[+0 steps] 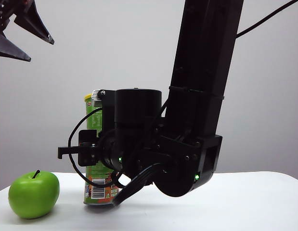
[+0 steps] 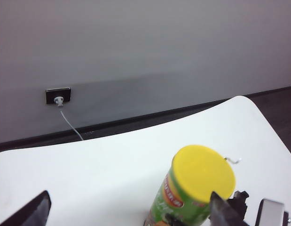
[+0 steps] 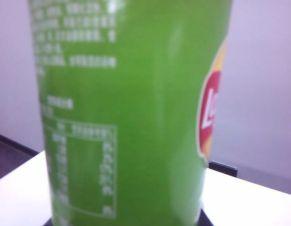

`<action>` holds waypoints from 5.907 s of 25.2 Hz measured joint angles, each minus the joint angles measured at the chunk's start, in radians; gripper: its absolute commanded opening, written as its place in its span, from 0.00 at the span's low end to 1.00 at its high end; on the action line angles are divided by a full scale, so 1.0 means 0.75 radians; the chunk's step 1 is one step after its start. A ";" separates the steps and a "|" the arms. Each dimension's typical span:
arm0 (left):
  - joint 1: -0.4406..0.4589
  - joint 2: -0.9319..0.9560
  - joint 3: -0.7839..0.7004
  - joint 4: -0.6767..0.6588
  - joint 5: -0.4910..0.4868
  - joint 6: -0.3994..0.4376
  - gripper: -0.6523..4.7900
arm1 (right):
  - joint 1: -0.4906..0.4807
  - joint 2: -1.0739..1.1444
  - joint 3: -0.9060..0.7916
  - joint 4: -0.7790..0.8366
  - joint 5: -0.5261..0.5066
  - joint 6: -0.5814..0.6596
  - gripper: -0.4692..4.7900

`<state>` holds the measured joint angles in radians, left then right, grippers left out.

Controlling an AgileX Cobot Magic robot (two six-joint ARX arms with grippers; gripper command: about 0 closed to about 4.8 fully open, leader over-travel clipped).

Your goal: Pick up the green bucket of chips from the desk, place it near the apple, and finally stand it up.

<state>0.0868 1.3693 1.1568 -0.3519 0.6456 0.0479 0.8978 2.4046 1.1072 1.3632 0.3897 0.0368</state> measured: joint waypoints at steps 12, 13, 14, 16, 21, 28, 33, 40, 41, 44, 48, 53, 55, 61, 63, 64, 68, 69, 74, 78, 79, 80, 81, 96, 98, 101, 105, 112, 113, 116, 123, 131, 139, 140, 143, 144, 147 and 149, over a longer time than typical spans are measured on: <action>0.000 0.001 -0.064 0.136 0.000 -0.101 0.92 | -0.006 -0.001 0.002 -0.004 -0.008 0.024 0.88; -0.001 0.001 -0.064 0.136 0.000 -0.102 0.92 | -0.006 -0.001 0.002 -0.004 -0.009 0.024 0.99; -0.001 0.001 -0.064 0.136 0.002 -0.106 0.92 | -0.006 -0.001 0.002 -0.002 -0.010 0.024 1.00; -0.001 0.001 -0.064 0.136 0.004 -0.111 0.92 | -0.005 -0.001 0.004 0.011 -0.010 0.028 1.00; 0.000 0.001 -0.064 0.136 0.034 -0.120 0.92 | 0.005 -0.001 0.009 0.017 -0.010 0.024 1.00; 0.000 0.001 -0.064 0.136 0.073 -0.140 0.92 | 0.020 -0.002 0.009 0.022 -0.011 0.025 1.00; -0.001 0.001 -0.064 0.135 0.092 -0.145 0.92 | 0.051 -0.012 -0.009 0.026 -0.009 0.019 1.00; -0.001 -0.001 -0.064 0.113 0.093 -0.145 0.92 | 0.050 -0.066 -0.120 0.023 0.002 0.051 1.00; 0.000 -0.001 -0.064 0.111 0.093 -0.145 0.92 | 0.050 -0.080 -0.134 0.024 0.002 0.055 1.00; 0.000 -0.001 -0.064 0.109 0.093 -0.145 0.92 | 0.050 -0.112 -0.159 0.021 -0.006 0.059 1.00; 0.000 -0.001 -0.064 0.109 0.093 -0.145 0.92 | 0.057 -0.167 -0.217 0.012 -0.011 0.088 1.00; -0.001 -0.001 -0.064 0.109 0.093 -0.145 0.92 | 0.092 -0.211 -0.292 -0.029 -0.022 0.129 1.00; 0.000 -0.001 -0.064 0.109 0.093 -0.145 0.92 | 0.101 -0.241 -0.319 -0.029 -0.022 0.130 1.00; 0.000 -0.001 -0.064 0.109 0.093 -0.145 0.92 | 0.100 -0.399 -0.431 -0.126 -0.011 0.134 1.00; 0.001 -0.001 -0.064 0.109 0.093 -0.145 0.92 | 0.099 -0.472 -0.473 -0.145 -0.007 0.134 1.00; 0.001 -0.001 -0.064 0.110 0.093 -0.147 0.92 | 0.098 -0.511 -0.483 -0.152 -0.006 0.134 1.00; 0.003 -0.044 -0.063 0.034 0.092 -0.138 0.90 | 0.098 -0.763 -0.521 -0.324 -0.004 0.146 1.00; 0.002 -0.072 -0.063 -0.001 0.092 -0.116 0.90 | 0.098 -0.817 -0.526 -0.397 -0.004 0.149 1.00; 0.003 -0.324 -0.054 -0.226 -0.046 0.039 0.90 | 0.091 -1.238 -0.527 -1.007 -0.008 0.151 1.00; 0.005 -0.424 -0.055 -0.402 -0.060 0.070 0.90 | -0.012 -1.589 -0.525 -1.390 -0.039 0.156 1.00; 0.005 -0.441 -0.055 -0.467 -0.060 0.081 0.90 | -0.041 -1.657 -0.526 -1.462 -0.062 0.163 0.99; 0.005 -0.465 -0.057 -0.547 -0.063 0.111 0.90 | -0.089 -1.773 -0.525 -1.567 -0.094 0.184 0.94; 0.005 -0.490 -0.058 -0.603 -0.063 0.134 0.90 | -0.127 -1.856 -0.524 -1.641 -0.121 0.191 0.90; 0.002 -1.175 -0.482 -0.596 -0.434 0.046 0.90 | -0.402 -2.728 -0.526 -2.580 -0.262 0.160 0.46; 0.002 -1.300 -0.522 -0.580 -0.490 0.032 0.78 | -0.417 -2.814 -0.532 -2.608 -0.194 0.159 0.33; 0.002 -1.421 -0.537 -0.522 -0.497 0.000 0.77 | -0.416 -2.919 -0.523 -2.602 -0.217 0.119 0.26; 0.001 -1.484 -0.569 -0.516 -0.586 -0.089 0.74 | -0.415 -2.961 -0.527 -2.796 -0.241 0.081 0.25; 0.001 -1.569 -0.733 -0.399 -0.678 -0.106 0.55 | -0.413 -3.093 -0.531 -2.768 -0.071 0.024 0.20; 0.001 -1.572 -0.774 -0.375 -0.677 -0.116 0.55 | -0.411 -3.118 -0.531 -2.775 -0.076 0.027 0.19; 0.001 -1.581 -0.818 -0.349 -0.670 -0.126 0.54 | -0.408 -3.153 -0.531 -2.831 -0.163 0.049 0.19; 0.000 -1.581 -0.872 -0.117 -0.658 -0.151 0.49 | -0.408 -3.184 -0.690 -2.696 -0.077 0.000 0.19; 0.000 -1.576 -1.140 0.225 -0.661 -0.238 0.38 | -0.452 -3.176 -1.395 -1.581 -0.041 -0.021 0.19; 0.001 -1.577 -1.399 0.520 -0.716 -0.249 0.32 | -0.853 -3.177 -1.467 -1.559 -0.180 0.063 0.19; 0.001 -1.577 -1.420 0.538 -0.713 -0.245 0.29 | -0.915 -3.177 -1.467 -1.560 -0.234 0.076 0.17; 0.001 -1.577 -1.458 0.574 -0.692 -0.224 0.11 | -1.087 -3.174 -1.467 -1.569 -0.483 0.120 0.09; 0.001 -1.577 -1.463 0.581 -0.683 -0.207 0.11 | -1.133 -3.173 -1.467 -1.593 -0.559 0.128 0.08; 0.000 -1.578 -1.488 0.595 -0.672 -0.175 0.11 | -1.203 -3.173 -1.467 -1.695 -0.601 0.151 0.08; 0.000 -1.577 -1.508 0.595 -0.672 -0.153 0.11 | -1.221 -3.173 -1.467 -1.775 -0.563 0.153 0.08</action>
<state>0.0868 0.1864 0.0261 0.0940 0.1413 -0.0666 -0.0181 0.0246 0.0071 0.0322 -0.0322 0.1516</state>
